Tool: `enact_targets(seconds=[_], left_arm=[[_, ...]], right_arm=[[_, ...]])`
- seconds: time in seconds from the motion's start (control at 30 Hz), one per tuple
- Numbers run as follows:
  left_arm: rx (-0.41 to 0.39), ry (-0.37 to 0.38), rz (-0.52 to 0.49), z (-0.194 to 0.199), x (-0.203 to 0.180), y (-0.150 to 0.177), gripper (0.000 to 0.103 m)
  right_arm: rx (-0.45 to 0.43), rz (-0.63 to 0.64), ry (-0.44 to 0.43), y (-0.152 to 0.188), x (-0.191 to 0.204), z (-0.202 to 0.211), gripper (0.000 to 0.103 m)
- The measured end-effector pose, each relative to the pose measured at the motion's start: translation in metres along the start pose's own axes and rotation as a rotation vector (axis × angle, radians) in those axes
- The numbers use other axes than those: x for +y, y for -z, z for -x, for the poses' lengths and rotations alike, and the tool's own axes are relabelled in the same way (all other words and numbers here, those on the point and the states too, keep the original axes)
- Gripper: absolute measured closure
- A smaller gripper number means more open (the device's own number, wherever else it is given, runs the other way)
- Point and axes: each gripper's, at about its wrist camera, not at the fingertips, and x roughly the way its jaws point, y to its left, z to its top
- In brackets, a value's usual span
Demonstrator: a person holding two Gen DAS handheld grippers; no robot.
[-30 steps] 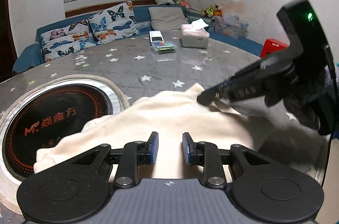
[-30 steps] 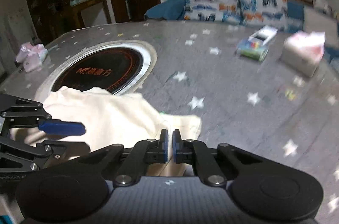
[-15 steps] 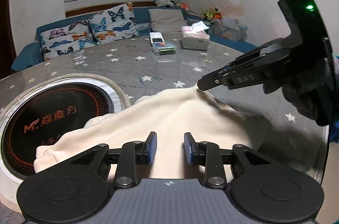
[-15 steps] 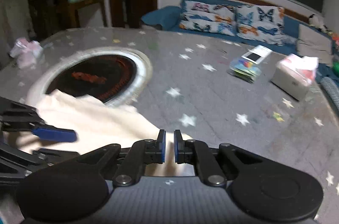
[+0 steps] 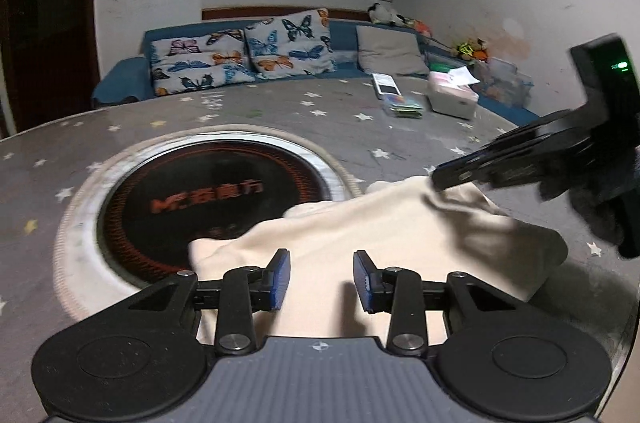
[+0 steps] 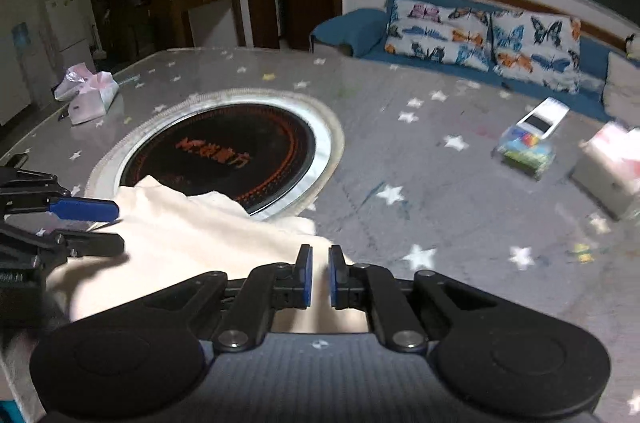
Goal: Fold clothes
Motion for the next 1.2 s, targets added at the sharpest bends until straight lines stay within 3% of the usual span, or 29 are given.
enact_targets(seconds=[0.13, 0.27, 0.37, 0.53, 0.83, 1.0, 1.2], left_arm=[[-0.005, 0.020, -0.015, 0.010, -0.003, 0.007, 0.067], [0.009, 0.028, -0.029, 0.012, -0.006, 0.014, 0.069], [0.019, 0.034, -0.039, 0.014, -0.008, 0.019, 0.076], [0.045, 0.010, -0.038, 0.015, -0.003, 0.029, 0.077], [0.039, -0.005, -0.009, 0.025, 0.005, 0.027, 0.075], [0.062, -0.010, 0.019, 0.018, 0.014, 0.027, 0.075], [0.022, -0.057, 0.049, 0.018, 0.026, 0.011, 0.075]], right_arm=[[-0.003, 0.021, 0.024, 0.007, -0.001, 0.034, 0.096], [0.009, 0.067, -0.008, 0.022, 0.015, 0.059, 0.096], [0.035, 0.092, -0.030, 0.039, 0.028, 0.060, 0.096], [0.072, 0.090, -0.019, 0.068, 0.032, 0.046, 0.098], [0.023, 0.071, -0.025, 0.046, 0.028, 0.059, 0.097], [0.076, 0.052, -0.023, 0.055, 0.022, 0.036, 0.097], [0.062, 0.058, -0.027, 0.048, 0.022, 0.040, 0.097]])
